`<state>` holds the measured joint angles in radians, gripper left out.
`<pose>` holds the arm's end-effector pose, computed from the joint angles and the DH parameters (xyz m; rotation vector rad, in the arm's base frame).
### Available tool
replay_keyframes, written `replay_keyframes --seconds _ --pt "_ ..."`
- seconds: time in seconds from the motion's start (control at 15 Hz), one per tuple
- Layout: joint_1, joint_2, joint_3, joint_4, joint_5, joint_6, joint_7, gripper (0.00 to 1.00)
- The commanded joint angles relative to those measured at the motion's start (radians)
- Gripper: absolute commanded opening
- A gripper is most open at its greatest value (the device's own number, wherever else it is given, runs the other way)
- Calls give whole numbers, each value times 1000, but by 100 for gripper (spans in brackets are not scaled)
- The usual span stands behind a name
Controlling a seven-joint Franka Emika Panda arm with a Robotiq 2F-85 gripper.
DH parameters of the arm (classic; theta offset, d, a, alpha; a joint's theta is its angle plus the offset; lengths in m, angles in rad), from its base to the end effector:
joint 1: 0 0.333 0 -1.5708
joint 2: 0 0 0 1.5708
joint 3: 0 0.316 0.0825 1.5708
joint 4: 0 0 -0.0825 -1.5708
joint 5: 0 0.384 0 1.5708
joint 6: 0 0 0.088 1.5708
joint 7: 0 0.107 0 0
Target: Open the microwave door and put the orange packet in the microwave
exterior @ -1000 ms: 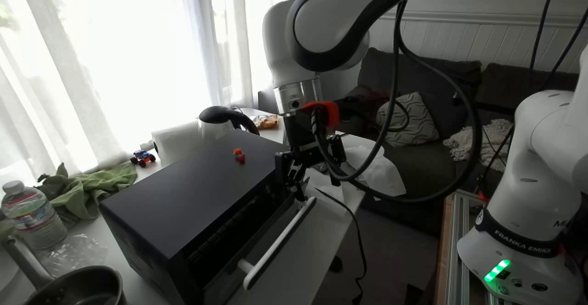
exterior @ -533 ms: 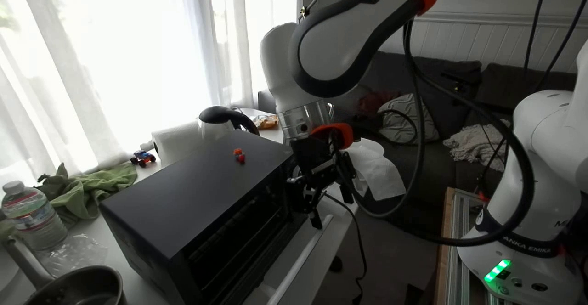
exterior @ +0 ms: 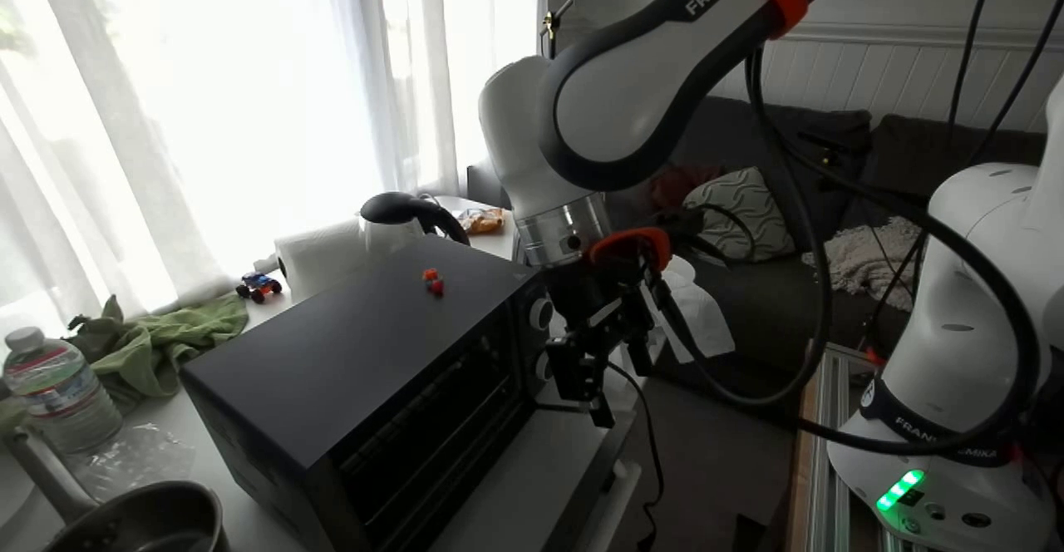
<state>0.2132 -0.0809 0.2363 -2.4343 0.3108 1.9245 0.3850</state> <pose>0.3738 0.2032 0.3095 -2.9940 0.1687 0.7468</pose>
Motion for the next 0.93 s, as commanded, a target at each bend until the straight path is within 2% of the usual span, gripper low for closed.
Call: replay_keyframes --seconds 0.0,0.33,0.67,0.87 --pt "5 -56 -5 -41 16 2 -105 100" --pt "11 -66 -7 -45 65 96 -234 100" --pt "35 -1 0 14 247 211 -351 100" --pt "60 66 16 71 319 251 -414 100"
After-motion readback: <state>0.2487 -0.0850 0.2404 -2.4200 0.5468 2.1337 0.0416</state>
